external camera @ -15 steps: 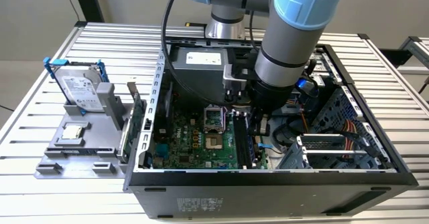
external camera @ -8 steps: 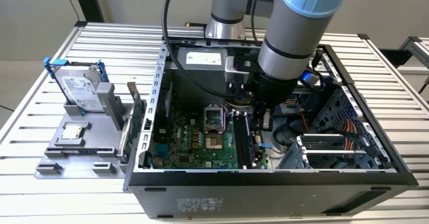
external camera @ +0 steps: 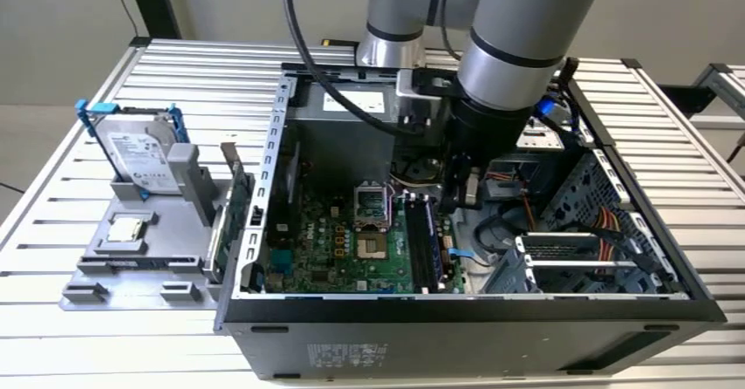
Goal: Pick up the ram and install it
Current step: 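Press down the ram until it locks into place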
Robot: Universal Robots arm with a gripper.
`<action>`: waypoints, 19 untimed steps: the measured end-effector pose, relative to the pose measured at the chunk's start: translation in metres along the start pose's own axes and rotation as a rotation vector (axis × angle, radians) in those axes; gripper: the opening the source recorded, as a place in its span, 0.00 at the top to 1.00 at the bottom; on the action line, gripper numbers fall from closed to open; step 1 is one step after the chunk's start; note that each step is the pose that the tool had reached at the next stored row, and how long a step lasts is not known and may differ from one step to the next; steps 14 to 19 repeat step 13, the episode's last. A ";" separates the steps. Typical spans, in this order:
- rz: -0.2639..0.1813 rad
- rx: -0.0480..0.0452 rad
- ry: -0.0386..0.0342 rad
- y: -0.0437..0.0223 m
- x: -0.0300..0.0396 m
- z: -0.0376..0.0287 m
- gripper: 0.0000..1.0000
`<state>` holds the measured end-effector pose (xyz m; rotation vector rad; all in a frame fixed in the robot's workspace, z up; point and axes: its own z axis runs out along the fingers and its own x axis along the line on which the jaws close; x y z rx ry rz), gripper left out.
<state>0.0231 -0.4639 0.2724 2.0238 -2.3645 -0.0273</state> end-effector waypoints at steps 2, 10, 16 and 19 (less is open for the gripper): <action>0.000 -0.0012 0.0003 0.0002 0.0001 -0.0062 1.00; 0.000 -0.0047 0.0008 0.0005 0.0002 -0.0143 1.00; 0.000 -0.0060 0.0011 0.0004 0.0001 -0.0144 1.00; 0.000 -0.0060 0.0011 0.0004 0.0001 -0.0144 1.00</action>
